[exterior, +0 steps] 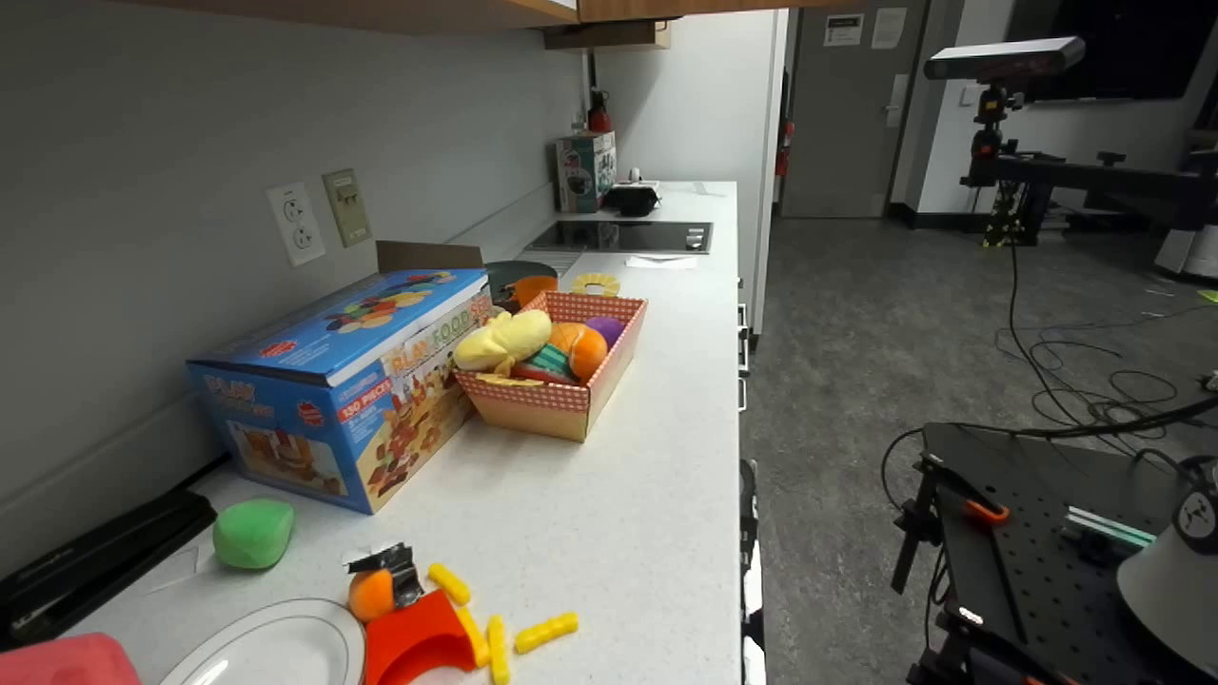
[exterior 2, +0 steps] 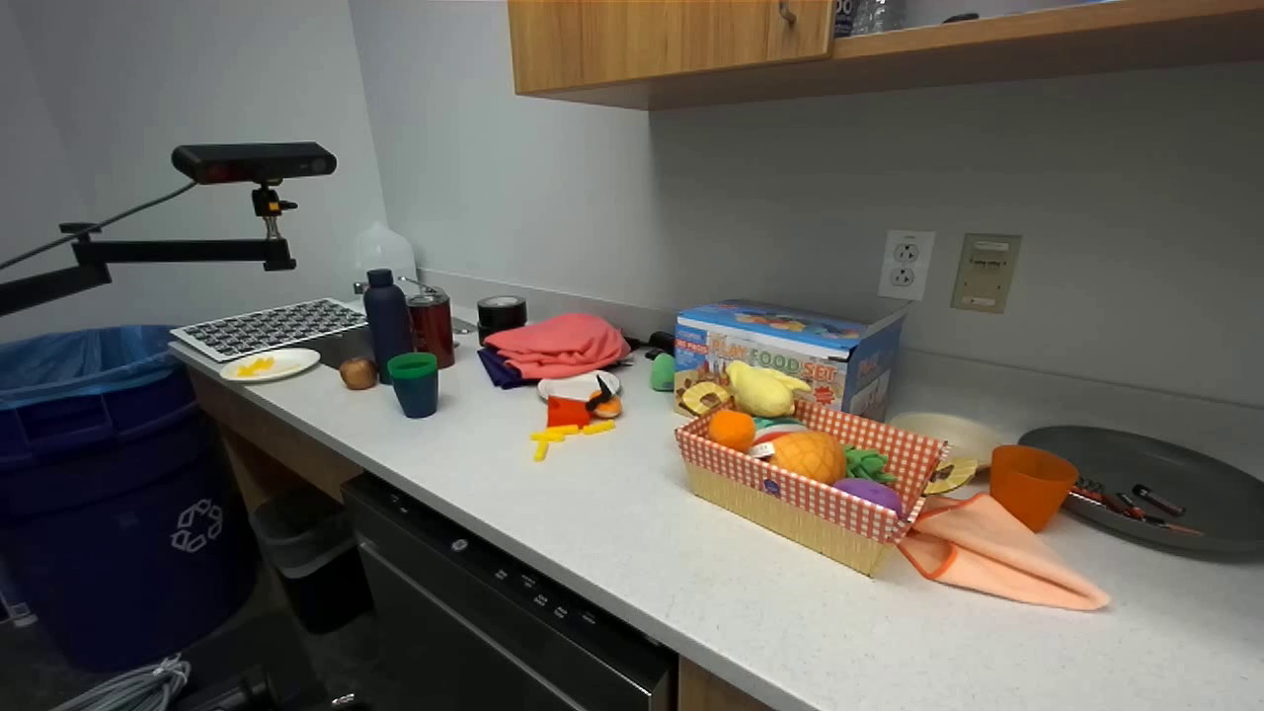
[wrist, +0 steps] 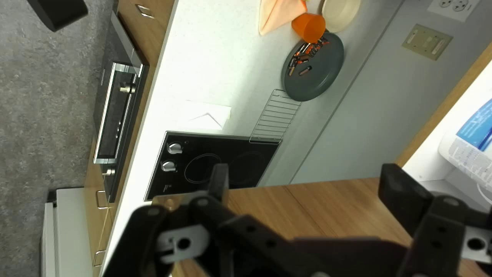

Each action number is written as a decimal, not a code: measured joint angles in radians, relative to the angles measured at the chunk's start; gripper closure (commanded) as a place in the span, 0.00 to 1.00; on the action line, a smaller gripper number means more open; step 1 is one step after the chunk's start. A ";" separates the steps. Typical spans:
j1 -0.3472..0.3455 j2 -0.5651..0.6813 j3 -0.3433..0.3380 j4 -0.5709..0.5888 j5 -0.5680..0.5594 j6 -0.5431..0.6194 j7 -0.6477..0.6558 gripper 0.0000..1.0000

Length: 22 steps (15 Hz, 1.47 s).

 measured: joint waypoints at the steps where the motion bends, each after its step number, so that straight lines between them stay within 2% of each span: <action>1: 0.000 0.000 0.000 0.000 0.000 0.000 0.000 0.00; 11: 0.000 0.000 0.000 0.000 -0.003 0.001 0.001 0.00; 16: 0.000 -0.040 0.019 0.001 -0.064 0.014 -0.007 0.00; 22: 0.000 -0.127 0.053 0.003 -0.105 0.210 -0.130 0.00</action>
